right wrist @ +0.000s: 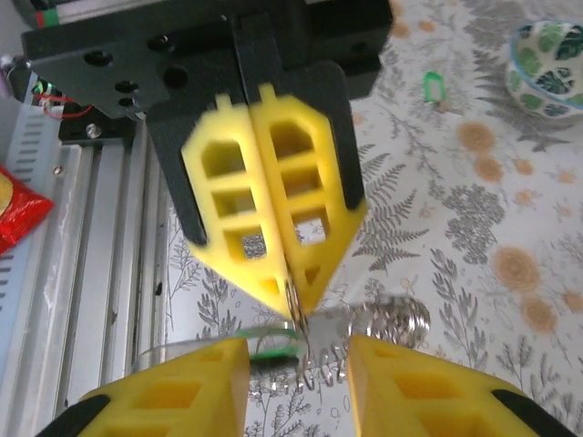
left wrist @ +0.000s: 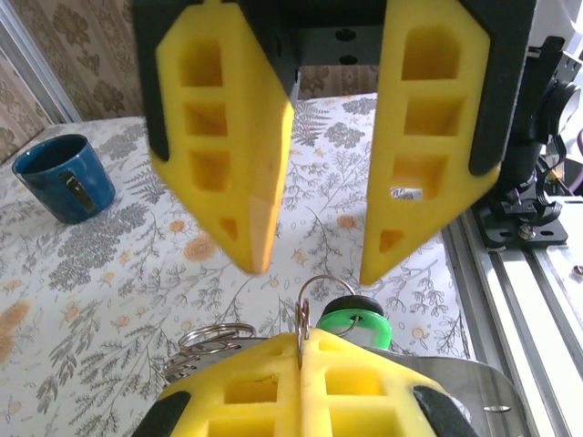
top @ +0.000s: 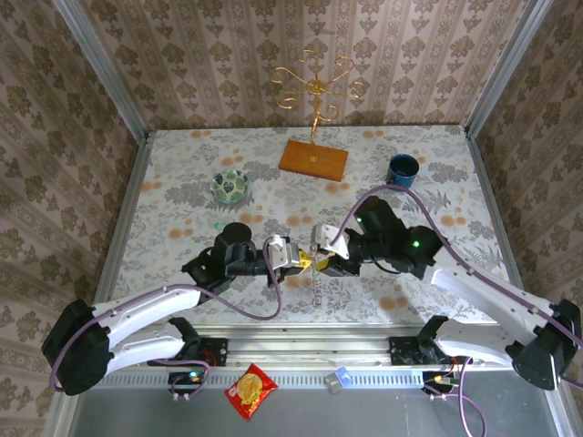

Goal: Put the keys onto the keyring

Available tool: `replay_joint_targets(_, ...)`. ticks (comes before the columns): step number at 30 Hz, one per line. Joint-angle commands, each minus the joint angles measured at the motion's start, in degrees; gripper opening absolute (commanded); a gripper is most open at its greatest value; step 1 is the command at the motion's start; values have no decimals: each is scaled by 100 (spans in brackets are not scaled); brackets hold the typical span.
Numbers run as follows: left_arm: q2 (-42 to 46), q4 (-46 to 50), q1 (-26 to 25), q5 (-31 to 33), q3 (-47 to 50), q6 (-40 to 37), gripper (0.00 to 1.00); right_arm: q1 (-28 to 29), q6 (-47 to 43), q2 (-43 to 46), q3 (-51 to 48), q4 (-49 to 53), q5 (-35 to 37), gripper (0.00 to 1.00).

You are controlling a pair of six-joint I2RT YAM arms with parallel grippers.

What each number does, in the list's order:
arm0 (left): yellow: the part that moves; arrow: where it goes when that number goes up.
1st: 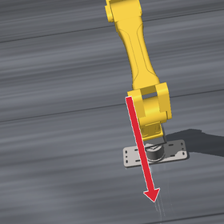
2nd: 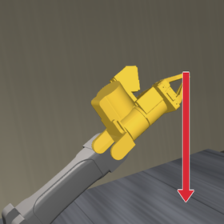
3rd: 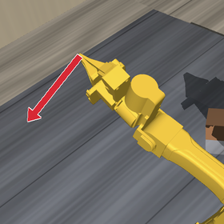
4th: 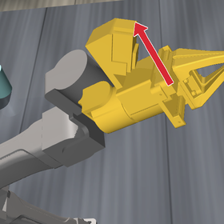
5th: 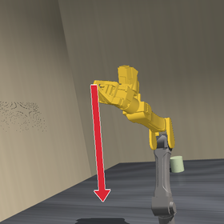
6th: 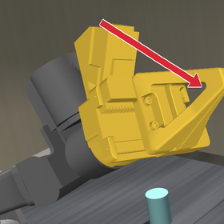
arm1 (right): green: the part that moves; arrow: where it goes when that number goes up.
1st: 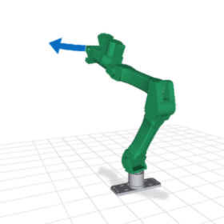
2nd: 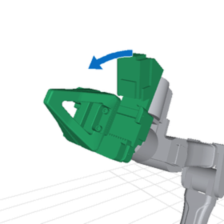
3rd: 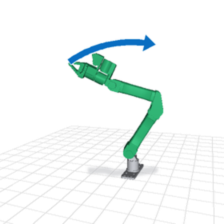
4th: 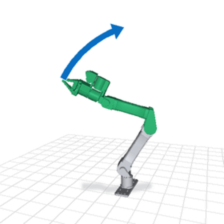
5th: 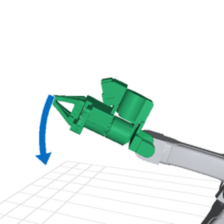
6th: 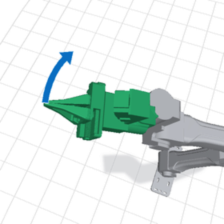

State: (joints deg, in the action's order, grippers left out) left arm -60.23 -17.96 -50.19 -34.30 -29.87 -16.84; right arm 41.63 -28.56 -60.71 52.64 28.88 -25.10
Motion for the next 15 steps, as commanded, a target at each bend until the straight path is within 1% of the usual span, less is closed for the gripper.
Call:
replay_joint_targets(1,152,-778,10,55,175,345,0,-37,543,510,-485,-708,358,37)
replay_joint_targets(4,134,-1188,19,129,335,556,0,-35,790,873,-898,-1042,509,37)
replay_joint_targets(8,108,-1495,23,194,451,731,0,-33,911,1160,-1241,-1237,533,37)
replay_joint_targets(15,31,-1658,23,187,493,832,0,-11,938,1084,-1337,-1411,267,38)
